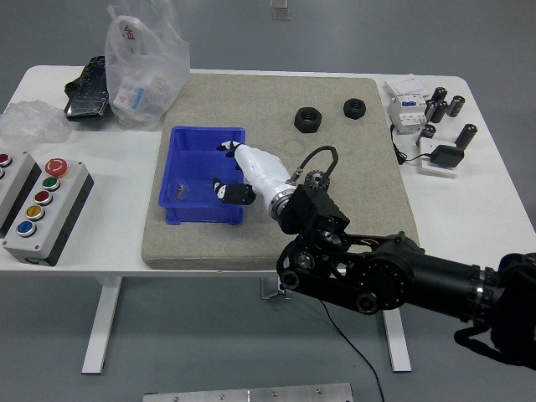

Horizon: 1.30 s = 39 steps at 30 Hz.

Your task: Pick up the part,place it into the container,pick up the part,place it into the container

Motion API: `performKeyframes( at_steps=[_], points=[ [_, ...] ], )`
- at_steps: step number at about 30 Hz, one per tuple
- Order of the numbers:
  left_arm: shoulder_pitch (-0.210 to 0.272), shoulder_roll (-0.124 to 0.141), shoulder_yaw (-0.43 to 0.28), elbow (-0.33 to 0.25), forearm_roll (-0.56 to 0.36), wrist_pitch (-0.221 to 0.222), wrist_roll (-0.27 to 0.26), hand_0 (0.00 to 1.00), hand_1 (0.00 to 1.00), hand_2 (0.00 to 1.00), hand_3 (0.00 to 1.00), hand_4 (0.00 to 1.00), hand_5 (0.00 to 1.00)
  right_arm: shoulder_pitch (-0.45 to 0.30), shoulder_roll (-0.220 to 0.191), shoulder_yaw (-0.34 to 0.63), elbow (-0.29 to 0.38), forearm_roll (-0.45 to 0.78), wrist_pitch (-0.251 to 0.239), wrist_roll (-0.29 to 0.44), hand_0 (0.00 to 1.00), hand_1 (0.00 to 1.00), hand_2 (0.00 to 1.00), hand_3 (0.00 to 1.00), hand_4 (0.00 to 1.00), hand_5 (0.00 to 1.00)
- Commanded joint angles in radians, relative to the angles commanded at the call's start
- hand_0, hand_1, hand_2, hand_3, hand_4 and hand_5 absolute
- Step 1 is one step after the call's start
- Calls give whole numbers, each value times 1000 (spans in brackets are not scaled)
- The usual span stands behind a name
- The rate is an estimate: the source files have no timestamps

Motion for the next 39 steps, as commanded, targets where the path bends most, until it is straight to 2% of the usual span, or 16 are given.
performKeyframes(
  at_steps=[1, 2, 7, 8, 12, 13, 14, 19, 20, 25, 26, 31, 32, 37, 38, 39],
  points=[
    [0, 0, 0, 0, 1, 0, 0, 690, 575, 551, 622, 585, 131, -2, -5, 12, 1, -17, 9, -14, 509, 739, 804, 880, 641, 245],
    [1, 0, -1, 0, 2, 0, 0, 690, 574, 551, 621, 583, 131, -5, -12, 29, -1, -40, 24, -33, 501, 738, 806, 884, 704, 266],
    [5, -1, -7, 0, 12, 0, 1, 690, 574, 551, 621, 583, 131, -27, -67, 130, -24, -179, 133, -45, 501, 738, 806, 884, 704, 266],
    [5, -2, -9, 0, 14, 0, 1, 690, 574, 551, 621, 581, 129, -34, -79, 149, -32, -206, 158, -45, 512, 746, 812, 891, 840, 395],
    [7, -4, -13, 0, 19, 0, 2, 690, 574, 551, 621, 581, 129, -58, -111, 180, -86, -282, 245, -45, 512, 746, 812, 891, 840, 395],
    [7, -4, -13, 0, 19, 0, 1, 690, 574, 551, 621, 581, 129, -63, -114, 179, -103, -286, 264, -45, 512, 746, 812, 891, 840, 395],
    [7, -4, -13, 0, 19, -1, 1, 690, 573, 551, 621, 572, 126, -66, -115, 176, -116, -284, 275, -45, 547, 764, 828, 902, 891, 454],
    [4, -5, -5, 0, 13, -2, -4, 690, 573, 551, 621, 572, 126, -75, -103, 158, -186, -258, 307, -45, 547, 764, 828, 902, 891, 454],
    [3, -5, -3, 0, 11, -2, -6, 691, 573, 552, 621, 571, 125, -75, -98, 155, -200, -259, 313, -45, 551, 770, 836, 909, 998, 600],
    [1, -5, 3, 0, 6, -5, -9, 691, 573, 552, 621, 571, 125, -66, -77, 138, -269, -281, 343, -45, 551, 770, 836, 909, 998, 600],
    [1, -5, 4, 0, 5, -5, -9, 691, 573, 553, 621, 571, 127, -65, -75, 136, -279, -278, 343, -45, 548, 756, 809, 888, 960, 549],
    [3, -5, 3, 0, 5, -5, -8, 691, 573, 553, 621, 571, 127, -66, -64, 121, -307, -243, 321, -45, 548, 756, 809, 888, 960, 549],
    [3, -5, 3, 0, 5, -5, -8, 691, 573, 554, 621, 570, 127, -68, -61, 117, -310, -235, 313, -45, 478, 682, 675, 739, 631, 285],
    [2, -5, 8, 0, -2, -7, -13, 691, 573, 554, 621, 570, 127, -74, -54, 100, -320, -217, 276, -45, 478, 682, 675, 739, 631, 285],
    [2, -5, 10, 0, -5, -7, -14, 690, 574, 554, 622, 571, 136, -75, -54, 96, -322, -213, 259, -45, 436, 594, 496, 588, 488, 29],
    [2, -5, 11, 0, -6, -7, -14, 690, 574, 554, 622, 571, 136, -76, -54, 95, -323, -210, 248, -45, 436, 594, 496, 588, 488, 29]
  ],
)
